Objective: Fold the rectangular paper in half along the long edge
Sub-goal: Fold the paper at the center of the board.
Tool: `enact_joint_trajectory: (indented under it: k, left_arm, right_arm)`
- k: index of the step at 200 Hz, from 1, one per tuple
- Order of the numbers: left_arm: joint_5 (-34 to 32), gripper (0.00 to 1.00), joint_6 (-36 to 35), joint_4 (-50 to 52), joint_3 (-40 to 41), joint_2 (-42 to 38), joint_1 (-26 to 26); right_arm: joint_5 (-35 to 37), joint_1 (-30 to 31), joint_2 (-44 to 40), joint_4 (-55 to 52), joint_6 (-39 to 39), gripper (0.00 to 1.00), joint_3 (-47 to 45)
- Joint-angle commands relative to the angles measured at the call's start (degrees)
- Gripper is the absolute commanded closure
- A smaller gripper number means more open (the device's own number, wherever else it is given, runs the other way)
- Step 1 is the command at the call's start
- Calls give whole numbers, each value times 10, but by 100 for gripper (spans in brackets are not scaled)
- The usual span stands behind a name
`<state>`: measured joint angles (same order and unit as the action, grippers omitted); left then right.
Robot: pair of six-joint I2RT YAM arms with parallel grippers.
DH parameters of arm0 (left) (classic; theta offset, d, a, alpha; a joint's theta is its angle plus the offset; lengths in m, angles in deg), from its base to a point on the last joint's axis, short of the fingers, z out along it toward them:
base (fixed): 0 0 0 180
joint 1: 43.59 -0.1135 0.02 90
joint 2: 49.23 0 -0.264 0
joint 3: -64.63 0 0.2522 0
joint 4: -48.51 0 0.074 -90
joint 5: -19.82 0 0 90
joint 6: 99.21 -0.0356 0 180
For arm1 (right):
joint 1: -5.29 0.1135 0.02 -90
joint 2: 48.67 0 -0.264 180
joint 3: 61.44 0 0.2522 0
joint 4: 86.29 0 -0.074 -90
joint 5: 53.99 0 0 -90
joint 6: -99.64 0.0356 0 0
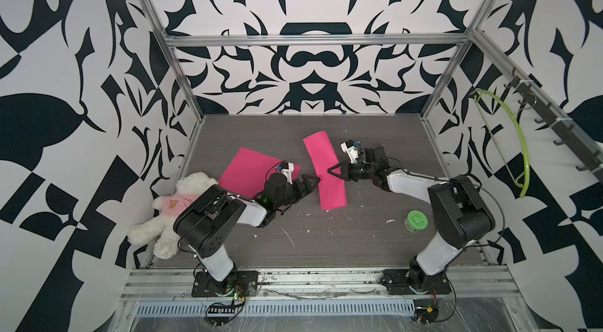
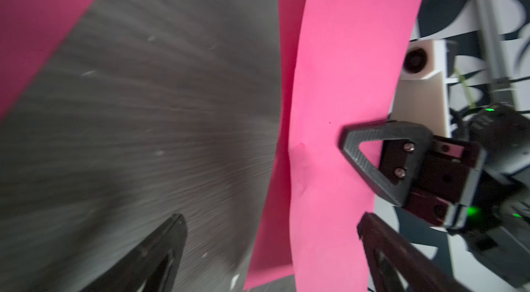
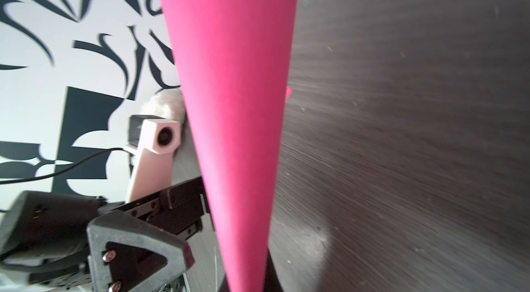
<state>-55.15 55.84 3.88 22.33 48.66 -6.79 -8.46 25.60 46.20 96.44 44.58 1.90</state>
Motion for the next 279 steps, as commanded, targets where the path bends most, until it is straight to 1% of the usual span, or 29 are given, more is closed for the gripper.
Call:
enact_joint_trajectory:
  k: [1,15,23,50,61,74,78,83,111,151,174,213,231,242,250,259,267,279]
  left_arm:
    - [9,1,31,-181,9,27,1]
    - [5,1,34,-239,10,41,1]
    - [7,1,47,-241,5,43,-1]
    - [27,0,36,-240,-15,38,-1]
    - [25,5,29,-241,-17,30,-1]
    - [20,13,24,-241,-18,21,-1]
    - [21,14,23,-241,-19,19,-1]
    - [23,19,24,-241,-20,16,-1]
    - [34,29,25,-241,-29,3,-1]
    - [35,44,14,-241,-39,-3,-4]
    - [38,55,16,-241,-54,-2,-8]
    - [52,65,25,-241,-75,11,-10]
    - [55,68,27,-241,-77,13,-10]
    - [55,68,27,-241,-74,13,-10]
    - [52,63,26,-241,-71,13,-10]
    - [47,49,25,-241,-66,11,-10]
    - [43,34,24,-241,-59,12,-10]
    - [40,21,23,-241,-51,13,-12]
  right_arm:
    - [-31,-2,-31,39,17,100,-3]
    - [-38,-2,-44,45,23,100,-2]
    - [-43,-2,-50,46,25,100,-1]
    - [-64,-2,-67,61,34,100,-1]
    - [-73,-1,-73,75,42,100,-5]
    - [-81,-2,-79,100,57,100,-10]
    - [-83,-2,-80,108,63,100,-13]
    - [-86,-2,-81,118,70,100,-14]
    - [-106,-2,-79,176,116,100,-20]
    - [-110,-2,-82,184,127,100,-18]
    - [-114,-2,-84,191,132,100,-19]
    - [-119,-2,-89,193,137,100,-18]
    - [-120,-2,-91,195,137,100,-18]
    - [-119,-2,-92,200,140,100,-19]
    - [-118,-2,-92,206,144,100,-20]
    - [-118,-3,-92,222,155,100,-24]
    - [-120,-4,-91,246,169,100,-25]
    - [-123,-4,-88,276,190,100,-26]
